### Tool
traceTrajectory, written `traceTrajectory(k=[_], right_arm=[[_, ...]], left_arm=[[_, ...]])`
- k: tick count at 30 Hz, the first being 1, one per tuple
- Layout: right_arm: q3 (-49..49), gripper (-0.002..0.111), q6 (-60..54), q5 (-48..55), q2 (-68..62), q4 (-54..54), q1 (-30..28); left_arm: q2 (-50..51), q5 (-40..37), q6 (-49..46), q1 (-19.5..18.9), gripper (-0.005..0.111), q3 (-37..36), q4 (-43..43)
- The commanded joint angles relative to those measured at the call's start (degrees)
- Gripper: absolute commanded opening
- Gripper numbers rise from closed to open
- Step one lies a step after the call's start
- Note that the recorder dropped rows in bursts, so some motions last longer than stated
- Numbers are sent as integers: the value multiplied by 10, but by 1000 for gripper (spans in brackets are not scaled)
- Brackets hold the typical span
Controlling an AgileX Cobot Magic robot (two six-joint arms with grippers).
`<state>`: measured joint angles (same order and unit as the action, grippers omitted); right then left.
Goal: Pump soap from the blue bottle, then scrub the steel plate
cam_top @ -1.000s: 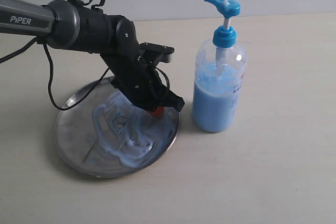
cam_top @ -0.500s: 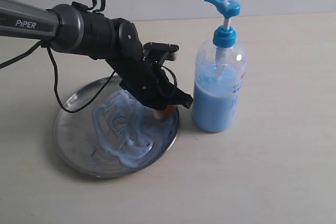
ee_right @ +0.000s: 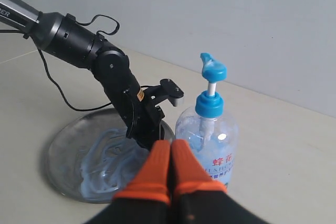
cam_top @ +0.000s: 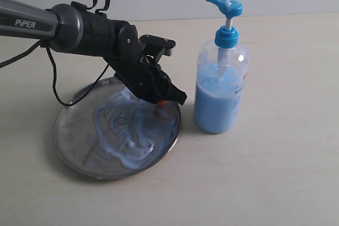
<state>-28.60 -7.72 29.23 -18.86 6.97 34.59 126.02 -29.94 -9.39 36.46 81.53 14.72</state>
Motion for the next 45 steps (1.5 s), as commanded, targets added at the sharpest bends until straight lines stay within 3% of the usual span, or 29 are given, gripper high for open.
traceTrajectory(k=[1, 7, 30, 45], right_arm=[[3, 0, 2, -4, 2, -1, 0], [3, 0, 2, -4, 2, -1, 0], [3, 0, 2, -3, 2, 0, 0], [3, 0, 2, -3, 2, 1, 0]], left_arm=[[17, -58, 8, -17, 0, -7, -21], [16, -113, 9, -40, 0, -7, -21], [-47, -239, -13, -40, 0, -3, -20], [-20, -223, -20, -39, 0, -3, 2]])
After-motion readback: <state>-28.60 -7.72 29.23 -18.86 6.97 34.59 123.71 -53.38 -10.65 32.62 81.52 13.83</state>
